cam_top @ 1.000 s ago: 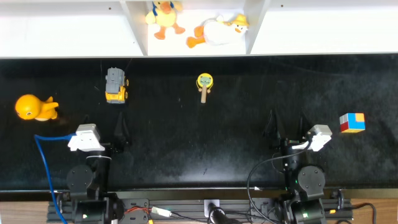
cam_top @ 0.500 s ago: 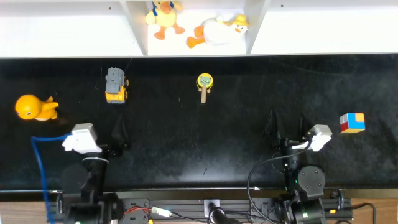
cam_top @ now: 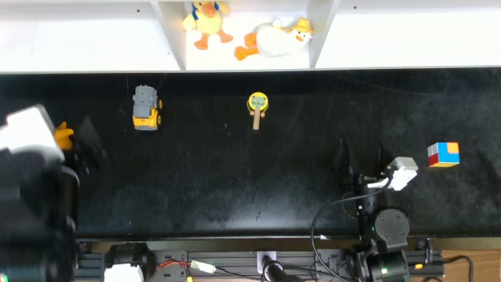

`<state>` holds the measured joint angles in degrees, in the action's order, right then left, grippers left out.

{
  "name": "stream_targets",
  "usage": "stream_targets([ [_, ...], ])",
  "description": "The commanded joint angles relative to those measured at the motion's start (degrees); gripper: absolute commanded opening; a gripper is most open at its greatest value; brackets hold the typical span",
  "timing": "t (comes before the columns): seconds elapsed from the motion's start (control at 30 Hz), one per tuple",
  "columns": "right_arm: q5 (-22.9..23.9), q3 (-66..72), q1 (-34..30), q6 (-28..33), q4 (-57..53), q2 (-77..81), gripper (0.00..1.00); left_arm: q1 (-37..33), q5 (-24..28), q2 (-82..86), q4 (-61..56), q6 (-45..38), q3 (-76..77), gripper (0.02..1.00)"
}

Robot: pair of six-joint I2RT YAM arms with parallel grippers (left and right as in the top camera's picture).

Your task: Store Toys

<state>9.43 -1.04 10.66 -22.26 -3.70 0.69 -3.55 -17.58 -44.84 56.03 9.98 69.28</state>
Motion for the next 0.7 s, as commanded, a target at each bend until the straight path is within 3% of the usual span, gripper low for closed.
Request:
stream_targets([
  [0.03, 0.28, 0.79, 0.52, -0.02, 0.26, -0.44, 0.998, -2.91, -5.99, -8.15, 1.7, -2.08, 4.96, 0.996],
  [0.2, 0.28, 0.79, 0.52, -0.02, 0.26, -0.44, 0.993, -11.82, 1.86, -12.76, 1.33, -4.31, 5.05, 0.996],
  [0.27, 0.28, 0.79, 0.52, -0.02, 0.26, -0.44, 0.996, -17.38, 8.02, -13.38, 0.74, -7.28, 5.05, 0.996],
  [0.43, 0.28, 0.79, 0.52, -0.02, 0.28, -0.44, 0.996, -28.87, 15.32, -13.53, 0.07, -14.29, 5.01, 0.996],
  [0.7, 0.31, 0.79, 0.52, -0.02, 0.26, -0.44, 0.998, -42.82, 32.15, -18.08, -0.33, -25.33, 4.94, 0.993],
])
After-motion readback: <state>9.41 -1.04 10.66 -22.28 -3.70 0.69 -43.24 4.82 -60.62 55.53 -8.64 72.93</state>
